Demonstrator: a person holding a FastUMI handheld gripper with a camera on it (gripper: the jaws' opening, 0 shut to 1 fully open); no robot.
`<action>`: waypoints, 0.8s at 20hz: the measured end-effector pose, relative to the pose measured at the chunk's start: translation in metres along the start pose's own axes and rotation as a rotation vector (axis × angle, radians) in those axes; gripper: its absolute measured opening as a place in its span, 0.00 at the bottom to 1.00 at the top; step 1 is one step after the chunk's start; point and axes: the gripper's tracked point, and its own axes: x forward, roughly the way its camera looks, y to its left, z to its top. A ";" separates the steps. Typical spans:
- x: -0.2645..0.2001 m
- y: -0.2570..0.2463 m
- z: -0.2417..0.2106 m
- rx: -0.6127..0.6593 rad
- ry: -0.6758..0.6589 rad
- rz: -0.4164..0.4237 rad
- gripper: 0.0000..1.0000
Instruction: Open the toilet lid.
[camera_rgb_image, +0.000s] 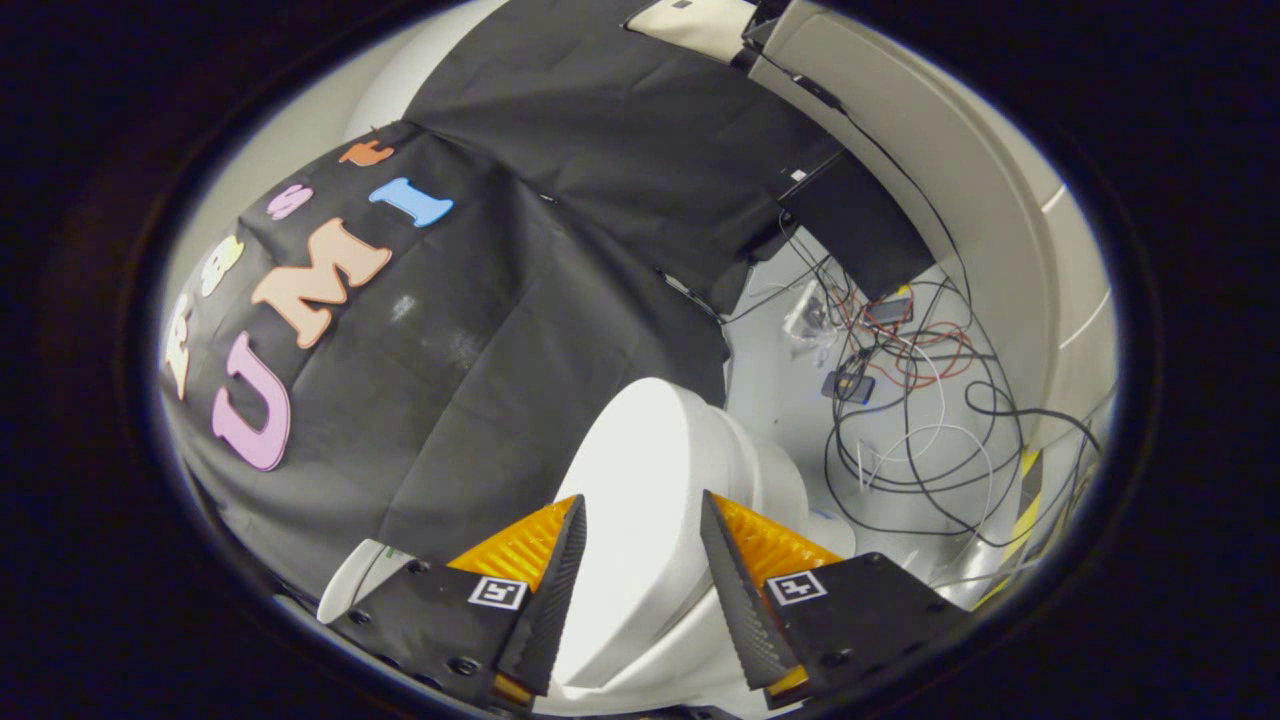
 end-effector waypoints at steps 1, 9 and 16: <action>0.000 -0.002 -0.003 0.008 0.006 -0.005 0.72; 0.004 -0.029 -0.035 0.067 0.074 -0.077 0.72; 0.004 -0.037 -0.031 0.048 0.056 -0.100 0.72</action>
